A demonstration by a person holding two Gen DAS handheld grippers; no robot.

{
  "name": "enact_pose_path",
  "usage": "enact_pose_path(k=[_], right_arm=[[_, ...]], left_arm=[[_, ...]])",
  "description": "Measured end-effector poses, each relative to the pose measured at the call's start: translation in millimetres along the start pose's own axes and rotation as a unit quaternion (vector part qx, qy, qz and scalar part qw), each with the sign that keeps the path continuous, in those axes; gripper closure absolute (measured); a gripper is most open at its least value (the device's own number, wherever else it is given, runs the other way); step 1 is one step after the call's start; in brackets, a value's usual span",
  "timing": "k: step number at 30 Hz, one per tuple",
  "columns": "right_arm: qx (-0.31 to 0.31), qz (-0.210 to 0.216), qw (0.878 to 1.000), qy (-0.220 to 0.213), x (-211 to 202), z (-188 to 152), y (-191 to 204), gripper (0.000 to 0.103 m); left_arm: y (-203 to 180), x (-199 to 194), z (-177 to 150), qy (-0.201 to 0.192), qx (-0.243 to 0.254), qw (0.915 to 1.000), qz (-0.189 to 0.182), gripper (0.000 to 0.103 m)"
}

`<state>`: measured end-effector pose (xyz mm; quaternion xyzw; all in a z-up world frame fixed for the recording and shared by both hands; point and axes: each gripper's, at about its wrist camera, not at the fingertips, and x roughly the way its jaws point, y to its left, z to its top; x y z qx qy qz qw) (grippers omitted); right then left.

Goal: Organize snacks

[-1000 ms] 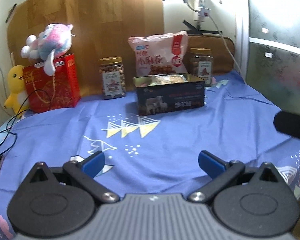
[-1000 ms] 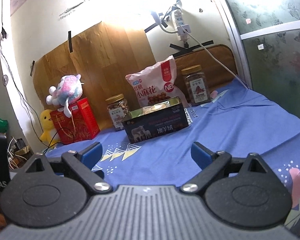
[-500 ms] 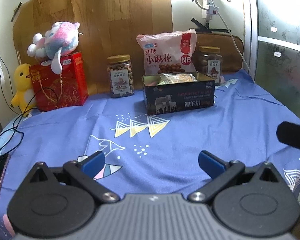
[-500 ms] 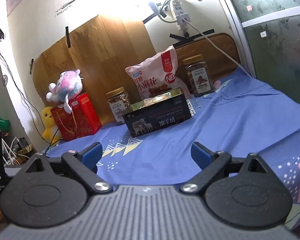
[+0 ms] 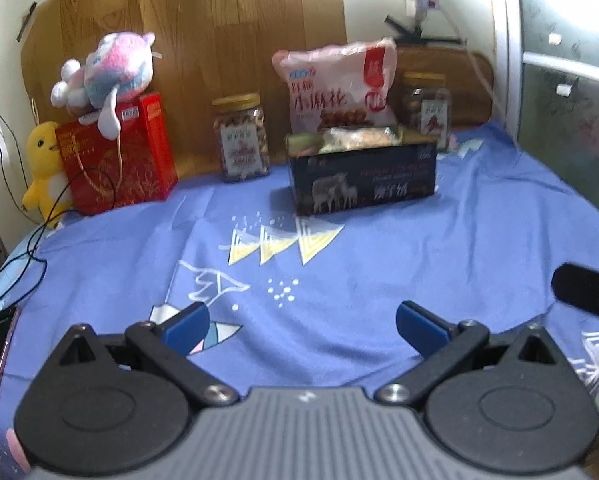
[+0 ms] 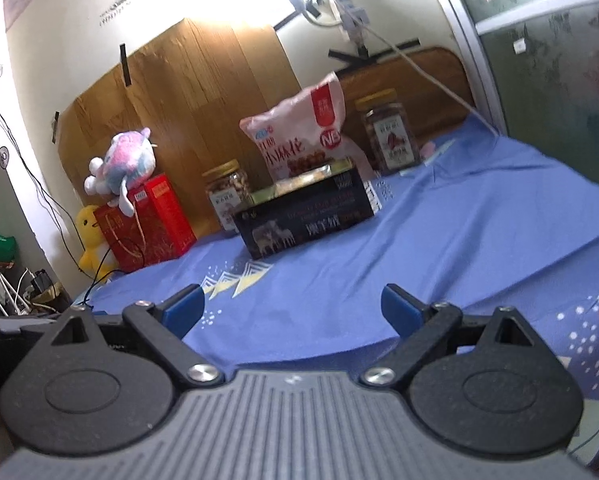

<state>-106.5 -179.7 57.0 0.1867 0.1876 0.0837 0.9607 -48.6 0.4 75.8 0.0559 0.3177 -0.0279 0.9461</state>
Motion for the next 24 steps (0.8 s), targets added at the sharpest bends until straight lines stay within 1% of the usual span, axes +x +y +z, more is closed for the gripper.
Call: enact_pose_path(k=[3,5,7,12,17,24], right_arm=[[0.004,0.021,1.000,0.010,9.8,7.3,-2.0,0.006],[-0.012,0.030,0.999,0.019,17.9,11.9,-0.3,0.006],[-0.020,0.039,0.998,0.036,27.9,13.4,-0.2,0.006],[-0.030,0.041,0.997,0.062,41.8,11.1,-4.3,0.006],[-0.030,0.033,0.997,0.058,40.8,9.6,-7.2,0.006],[-0.033,0.038,0.997,0.052,44.5,15.5,-5.1,0.006]], left_arm=[[3.5,7.5,4.4,0.007,-0.011,0.9998,0.013,0.000],[6.9,11.9,8.2,0.011,-0.023,0.9995,0.020,0.000],[9.9,17.3,10.8,0.014,-0.034,0.9991,0.019,0.000],[10.4,36.1,15.3,0.032,-0.038,0.9983,0.028,0.000],[7.0,42.8,14.9,0.042,-0.034,0.9983,0.024,0.000],[6.5,45.5,15.0,0.045,-0.032,0.9981,0.027,0.000]])
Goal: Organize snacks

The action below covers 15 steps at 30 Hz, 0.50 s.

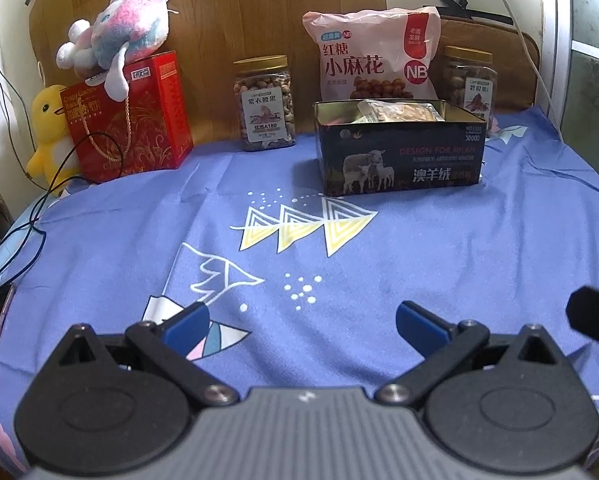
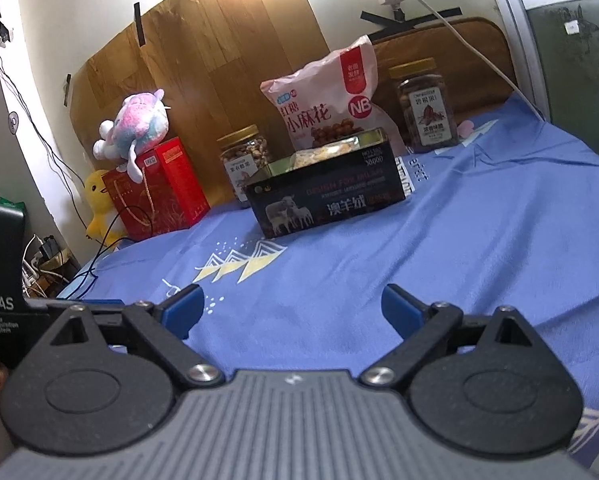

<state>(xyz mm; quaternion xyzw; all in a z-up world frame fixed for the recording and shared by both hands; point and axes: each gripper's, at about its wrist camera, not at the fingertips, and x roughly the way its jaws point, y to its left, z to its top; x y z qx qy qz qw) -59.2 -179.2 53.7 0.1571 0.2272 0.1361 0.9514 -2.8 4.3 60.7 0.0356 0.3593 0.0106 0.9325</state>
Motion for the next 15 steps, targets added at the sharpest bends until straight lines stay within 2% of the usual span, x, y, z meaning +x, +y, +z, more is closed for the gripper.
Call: enact_pose_path(k=[15], right_arm=[[-0.002,-0.002,1.000,-0.013,-1.9,2.2,-2.4,0.006]], left_arm=[[-7.0,6.2,-0.2,0.007,0.011,0.9999,0.011,0.000]])
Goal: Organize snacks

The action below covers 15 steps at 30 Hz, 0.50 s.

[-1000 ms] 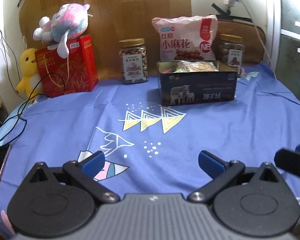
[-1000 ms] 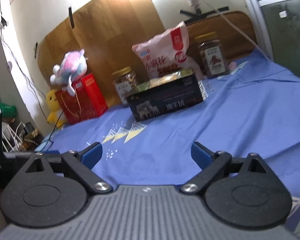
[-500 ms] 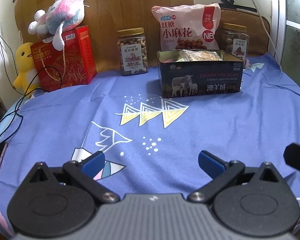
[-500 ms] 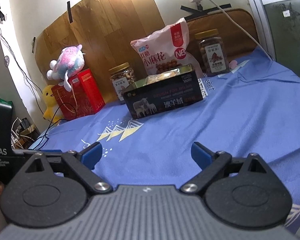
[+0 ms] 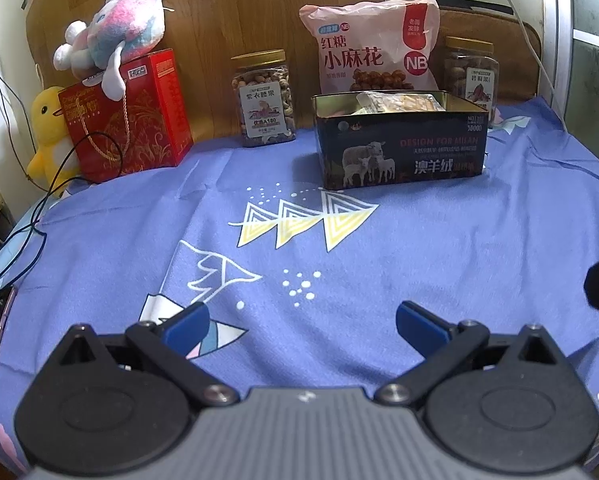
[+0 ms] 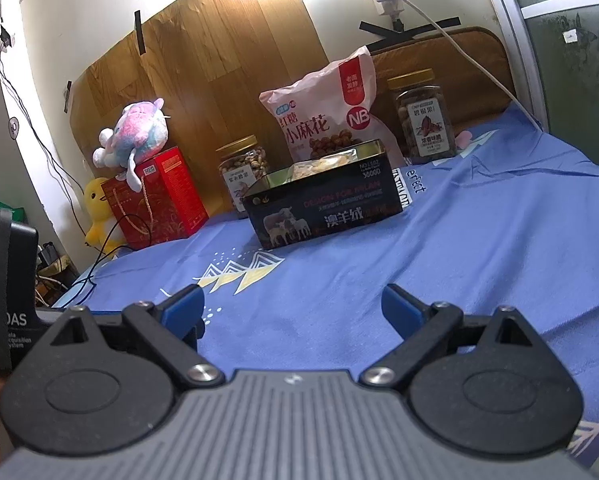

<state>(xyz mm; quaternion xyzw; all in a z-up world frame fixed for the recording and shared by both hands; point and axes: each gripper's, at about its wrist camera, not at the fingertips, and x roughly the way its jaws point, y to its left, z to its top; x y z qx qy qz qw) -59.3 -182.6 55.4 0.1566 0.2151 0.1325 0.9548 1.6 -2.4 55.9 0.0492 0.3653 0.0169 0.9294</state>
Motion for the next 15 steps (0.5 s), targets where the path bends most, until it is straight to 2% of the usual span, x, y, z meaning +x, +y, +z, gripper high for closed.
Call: enact_pose_path(k=[15], right_arm=[[0.019,-0.001,1.000,0.001,0.6,-3.2,-10.4,0.006]], left_arm=[[-11.9,4.7,-3.5,-0.002,0.023,0.9997,0.011,0.000]])
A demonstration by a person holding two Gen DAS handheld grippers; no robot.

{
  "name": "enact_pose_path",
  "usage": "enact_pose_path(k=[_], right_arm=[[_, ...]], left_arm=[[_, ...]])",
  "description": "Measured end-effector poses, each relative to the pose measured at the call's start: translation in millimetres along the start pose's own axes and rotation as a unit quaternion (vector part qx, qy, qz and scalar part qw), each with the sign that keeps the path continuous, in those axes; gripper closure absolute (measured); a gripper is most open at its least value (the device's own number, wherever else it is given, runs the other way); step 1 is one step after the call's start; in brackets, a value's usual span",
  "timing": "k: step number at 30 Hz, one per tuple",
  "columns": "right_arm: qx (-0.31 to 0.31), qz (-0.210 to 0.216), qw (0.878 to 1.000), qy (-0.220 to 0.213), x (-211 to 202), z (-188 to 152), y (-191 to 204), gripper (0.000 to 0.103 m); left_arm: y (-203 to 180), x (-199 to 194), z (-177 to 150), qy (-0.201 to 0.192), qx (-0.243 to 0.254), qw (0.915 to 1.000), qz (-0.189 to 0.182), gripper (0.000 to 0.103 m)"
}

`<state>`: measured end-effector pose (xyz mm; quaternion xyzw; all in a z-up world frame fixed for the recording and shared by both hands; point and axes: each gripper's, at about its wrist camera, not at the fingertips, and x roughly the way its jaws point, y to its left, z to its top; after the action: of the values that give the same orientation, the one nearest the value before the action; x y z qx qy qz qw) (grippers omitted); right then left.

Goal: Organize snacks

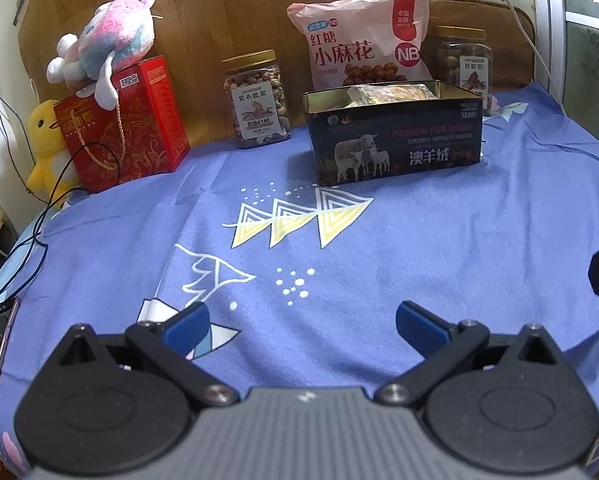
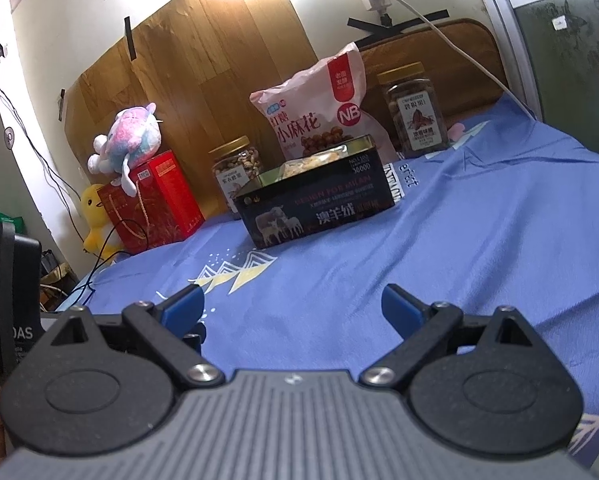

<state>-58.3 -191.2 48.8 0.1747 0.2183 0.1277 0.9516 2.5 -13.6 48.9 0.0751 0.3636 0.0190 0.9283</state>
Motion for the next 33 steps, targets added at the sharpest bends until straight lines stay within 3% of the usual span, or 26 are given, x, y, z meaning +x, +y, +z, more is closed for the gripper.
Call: enact_pose_path(k=[10,33], right_arm=[[0.010,-0.003,1.000,-0.003,0.6,-0.7,-6.9,0.006],[0.017,-0.007,1.000,-0.007,-2.6,-0.8,-12.1,0.006]], left_arm=[[-2.1,-0.4,1.1,-0.015,0.003,0.9998,0.010,0.000],[-8.5,0.6,-0.1,-0.007,0.019,0.9998,0.009,0.000]])
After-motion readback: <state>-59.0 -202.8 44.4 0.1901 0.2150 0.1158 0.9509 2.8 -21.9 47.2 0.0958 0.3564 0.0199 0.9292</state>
